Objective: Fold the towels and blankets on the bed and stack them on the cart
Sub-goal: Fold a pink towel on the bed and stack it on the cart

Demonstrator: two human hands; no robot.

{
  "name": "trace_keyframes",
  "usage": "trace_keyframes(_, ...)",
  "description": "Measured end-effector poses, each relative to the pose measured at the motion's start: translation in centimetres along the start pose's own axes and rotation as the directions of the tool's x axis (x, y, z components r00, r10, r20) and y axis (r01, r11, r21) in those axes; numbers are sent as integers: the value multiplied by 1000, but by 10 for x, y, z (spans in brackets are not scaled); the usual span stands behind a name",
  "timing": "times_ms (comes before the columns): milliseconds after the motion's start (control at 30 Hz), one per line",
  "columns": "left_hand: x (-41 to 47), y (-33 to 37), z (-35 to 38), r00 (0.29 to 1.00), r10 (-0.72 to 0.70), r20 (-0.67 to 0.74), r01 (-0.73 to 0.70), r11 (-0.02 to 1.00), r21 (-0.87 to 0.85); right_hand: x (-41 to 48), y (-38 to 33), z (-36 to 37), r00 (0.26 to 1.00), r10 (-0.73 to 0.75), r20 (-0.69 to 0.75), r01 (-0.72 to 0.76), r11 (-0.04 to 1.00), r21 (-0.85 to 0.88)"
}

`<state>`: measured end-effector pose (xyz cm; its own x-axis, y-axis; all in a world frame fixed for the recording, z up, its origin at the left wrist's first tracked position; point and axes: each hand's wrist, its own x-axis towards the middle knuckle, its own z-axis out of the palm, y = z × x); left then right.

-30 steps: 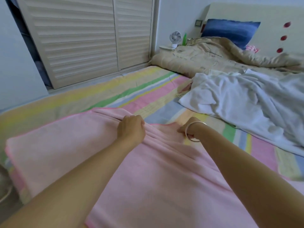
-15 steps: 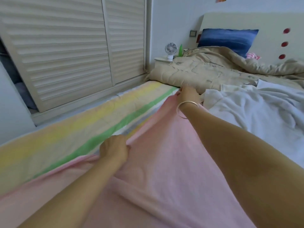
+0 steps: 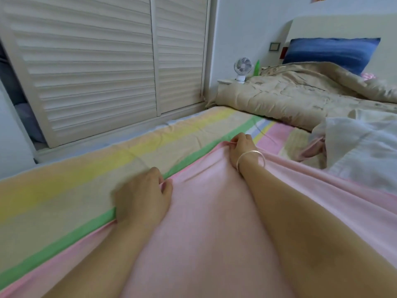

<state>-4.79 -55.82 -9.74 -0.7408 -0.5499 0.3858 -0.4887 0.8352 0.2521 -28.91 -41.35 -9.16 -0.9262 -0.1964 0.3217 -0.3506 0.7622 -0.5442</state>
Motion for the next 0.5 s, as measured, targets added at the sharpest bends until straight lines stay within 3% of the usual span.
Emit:
trace_keyframes(100, 7, -1, 6, 1000, -26, -6, 26, 999, -20, 2, 5, 7, 1000, 0, 0, 0, 996, 91)
trace_keyframes(233, 3, 4, 6, 999, -21, -42, 21, 1000, -12, -11, -3, 1, 988, -99, 119, 82, 987, 137)
trace_keyframes(300, 0, 6, 4, 997, 29, -69, -27, 999, 34, -30, -12, -6, 974, -93, 208, 80, 994, 70)
trace_keyframes(400, -8, 2, -6, 978, 193, -82, -185, 978, 101, -80, -26, -27, 939, -49, 341, 118, 976, -183)
trace_keyframes(500, -38, 8, -26, 964, 245, -101, -244, 969, 19, -156, -28, -66, 882, -5, 472, 161, 943, -292)
